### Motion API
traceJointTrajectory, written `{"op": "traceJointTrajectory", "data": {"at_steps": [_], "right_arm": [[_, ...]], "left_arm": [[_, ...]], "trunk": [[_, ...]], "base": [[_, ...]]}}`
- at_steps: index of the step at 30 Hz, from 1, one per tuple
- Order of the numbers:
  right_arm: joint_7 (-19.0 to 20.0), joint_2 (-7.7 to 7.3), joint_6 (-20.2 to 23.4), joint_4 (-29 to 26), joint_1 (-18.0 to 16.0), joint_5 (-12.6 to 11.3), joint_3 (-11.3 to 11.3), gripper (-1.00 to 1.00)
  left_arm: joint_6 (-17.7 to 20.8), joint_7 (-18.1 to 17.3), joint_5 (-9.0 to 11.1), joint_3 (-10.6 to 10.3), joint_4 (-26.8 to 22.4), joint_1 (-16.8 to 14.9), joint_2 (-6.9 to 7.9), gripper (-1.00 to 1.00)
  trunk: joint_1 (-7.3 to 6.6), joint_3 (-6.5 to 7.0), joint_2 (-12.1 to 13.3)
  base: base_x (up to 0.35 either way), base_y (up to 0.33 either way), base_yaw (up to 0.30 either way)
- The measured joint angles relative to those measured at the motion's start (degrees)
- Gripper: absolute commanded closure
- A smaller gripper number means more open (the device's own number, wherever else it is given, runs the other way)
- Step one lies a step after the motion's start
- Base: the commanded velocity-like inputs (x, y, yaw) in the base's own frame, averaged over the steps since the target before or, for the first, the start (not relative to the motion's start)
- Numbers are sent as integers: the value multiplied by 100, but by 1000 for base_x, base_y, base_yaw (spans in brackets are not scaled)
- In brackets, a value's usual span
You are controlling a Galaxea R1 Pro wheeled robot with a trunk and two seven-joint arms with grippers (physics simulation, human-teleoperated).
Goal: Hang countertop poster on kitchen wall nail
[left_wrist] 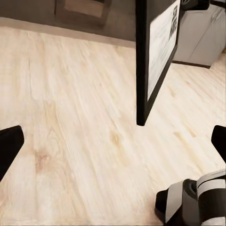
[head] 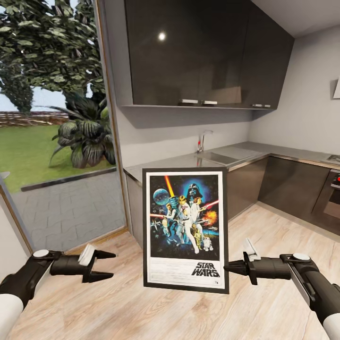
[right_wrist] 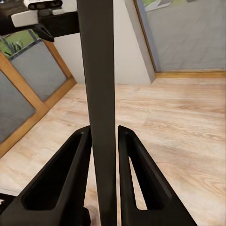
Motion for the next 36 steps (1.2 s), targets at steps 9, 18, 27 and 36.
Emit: {"op": "traceJointTrajectory", "data": {"at_steps": [9, 18, 27, 36], "right_arm": [[-22, 0, -220, 29, 0, 12, -8, 100], [-23, -2, -552, 115, 0, 16, -149, 100], [-23, -11, -618, 107, -1, 32, -293, 100], [-19, -8, -624, 103, -2, 37, -298, 100]], "left_arm": [[-1042, -4, 798, 7, 1963, 2, 344, -100], [-2568, 4, 1651, -18, 3503, 556, 407, -100], [-2898, 5, 3152, 23, 3616, 1586, 389, -100], [-2932, 5, 3423, 28, 3620, 1753, 389, -100]], "trunk": [[0, -1, 0], [0, -1, 0], [0, 0, 0], [0, 0, 0]], "base": [[0, 0, 0], [0, 0, 0], [0, 0, 101], [0, 0, 279]]}}
